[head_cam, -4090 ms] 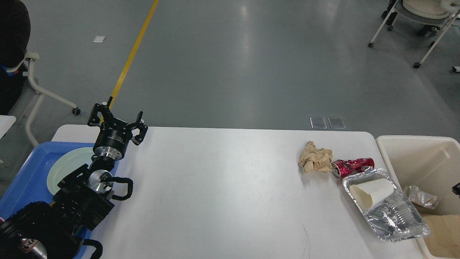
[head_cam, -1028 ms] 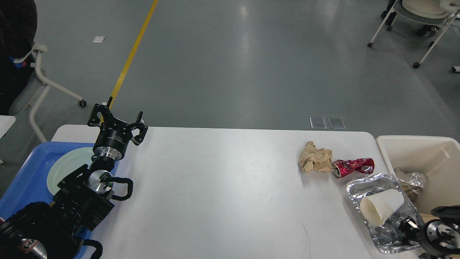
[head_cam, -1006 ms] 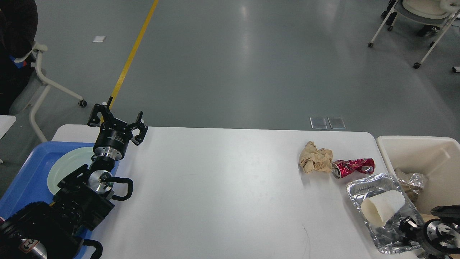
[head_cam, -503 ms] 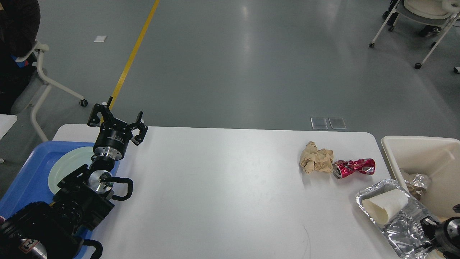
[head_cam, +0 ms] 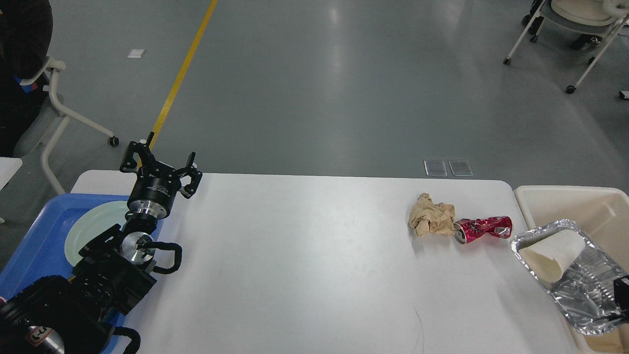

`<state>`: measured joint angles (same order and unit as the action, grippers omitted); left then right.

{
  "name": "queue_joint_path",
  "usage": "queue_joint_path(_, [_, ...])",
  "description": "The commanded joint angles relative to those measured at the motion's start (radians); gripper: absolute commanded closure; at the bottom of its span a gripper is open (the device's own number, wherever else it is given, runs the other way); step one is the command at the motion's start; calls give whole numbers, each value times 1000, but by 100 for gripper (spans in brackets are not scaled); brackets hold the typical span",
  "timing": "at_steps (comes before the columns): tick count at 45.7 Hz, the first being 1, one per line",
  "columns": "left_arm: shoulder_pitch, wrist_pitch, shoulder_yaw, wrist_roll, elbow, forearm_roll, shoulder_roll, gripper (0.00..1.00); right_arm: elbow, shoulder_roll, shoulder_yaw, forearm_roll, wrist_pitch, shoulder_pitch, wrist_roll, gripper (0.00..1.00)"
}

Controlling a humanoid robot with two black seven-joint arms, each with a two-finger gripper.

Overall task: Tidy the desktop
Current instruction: 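Lift the foil tray with white cup and tip it into the bin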

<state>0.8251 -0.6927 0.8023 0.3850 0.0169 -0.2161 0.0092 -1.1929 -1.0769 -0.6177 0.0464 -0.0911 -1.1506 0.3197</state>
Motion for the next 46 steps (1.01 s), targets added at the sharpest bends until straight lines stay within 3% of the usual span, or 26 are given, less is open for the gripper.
queue_joint_path(1, [-1,1,0,0,0,0,0,3,-51,-66,-5,-13,-67,-132,9,100])
queue_joint_path(10, [0,-1,0,0,0,0,0,3,-53,-110,-7,-45,-206,-362,35,100])
queue_joint_path(15, [0,-1,0,0,0,0,0,3,-50,-98,-4,-82,-208,-457,61,100])
queue_joint_path(28, [0,1,0,0,0,0,0,3,2,3,-7,-97,-205,-589,64,100])
queue_joint_path(34, [0,1,0,0,0,0,0,3,111,37,-28,-88,-158,-502,62,100])
queue_joint_path(46, [0,-1,0,0,0,0,0,3,469,205,-25,71,88,-46,59,100])
